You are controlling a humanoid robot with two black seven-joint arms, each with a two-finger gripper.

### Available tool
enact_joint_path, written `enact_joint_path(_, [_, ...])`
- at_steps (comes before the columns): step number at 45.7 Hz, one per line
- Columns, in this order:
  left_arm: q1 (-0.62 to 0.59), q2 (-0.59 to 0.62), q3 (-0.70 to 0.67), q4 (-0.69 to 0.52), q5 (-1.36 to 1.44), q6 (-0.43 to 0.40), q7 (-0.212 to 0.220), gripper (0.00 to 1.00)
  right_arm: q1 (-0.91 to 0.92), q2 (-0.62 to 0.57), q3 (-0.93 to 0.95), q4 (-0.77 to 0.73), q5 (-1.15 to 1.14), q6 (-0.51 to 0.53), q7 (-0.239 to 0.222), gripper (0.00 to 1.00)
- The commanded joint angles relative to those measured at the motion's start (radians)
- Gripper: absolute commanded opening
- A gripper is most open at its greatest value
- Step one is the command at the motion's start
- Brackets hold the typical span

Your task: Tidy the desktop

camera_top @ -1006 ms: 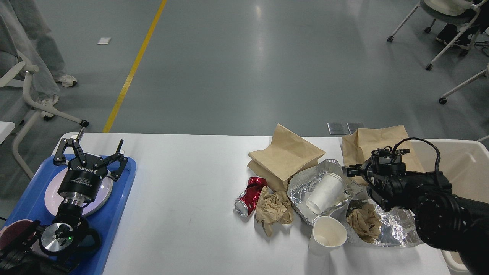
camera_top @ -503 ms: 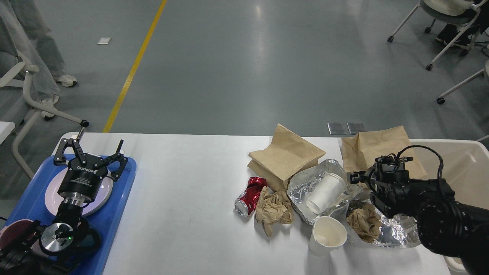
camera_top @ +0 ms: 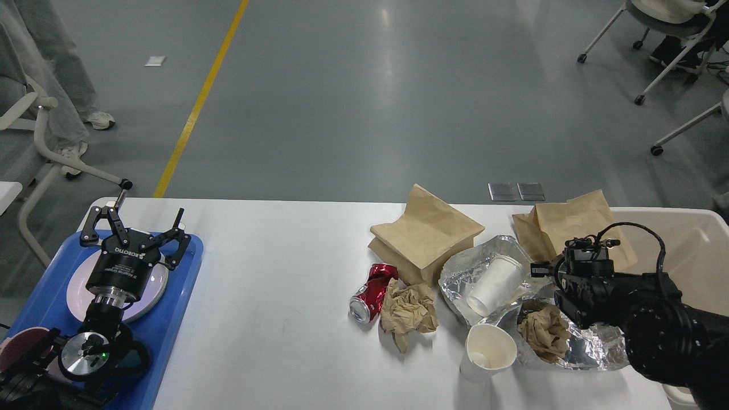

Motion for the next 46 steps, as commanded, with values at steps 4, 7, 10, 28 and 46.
enact_joint_path(4, [0.0,0.0,0.0,0.0,0.0,0.0,0.0,0.96,0.019,-0.002,0.023,0.011,0.0,0.004,-0.003,0.0])
enact_joint_path(7, [0.0,0.0,0.0,0.0,0.0,0.0,0.0,0.96,0.037,-0.002,0.029,0.025,0.0,0.012,-0.003,0.0])
enact_joint_path(10, [0.0,0.0,0.0,0.0,0.0,0.0,0.0,0.96,0.062,-0.003,0.029,0.054,0.0,0.022,-0.002,0.0])
enact_joint_path(28, [0.0,0.0,0.0,0.0,0.0,0.0,0.0,0.96,0.229,-0.094,0.044,0.271,0.003,0.039,-0.023,0.0])
enact_joint_path(46, [0.0,0.0,0.0,0.0,0.0,0.0,0.0,0.96,0.642,-0.293,0.029,0.655,0.037,0.261,-0.071,0.0])
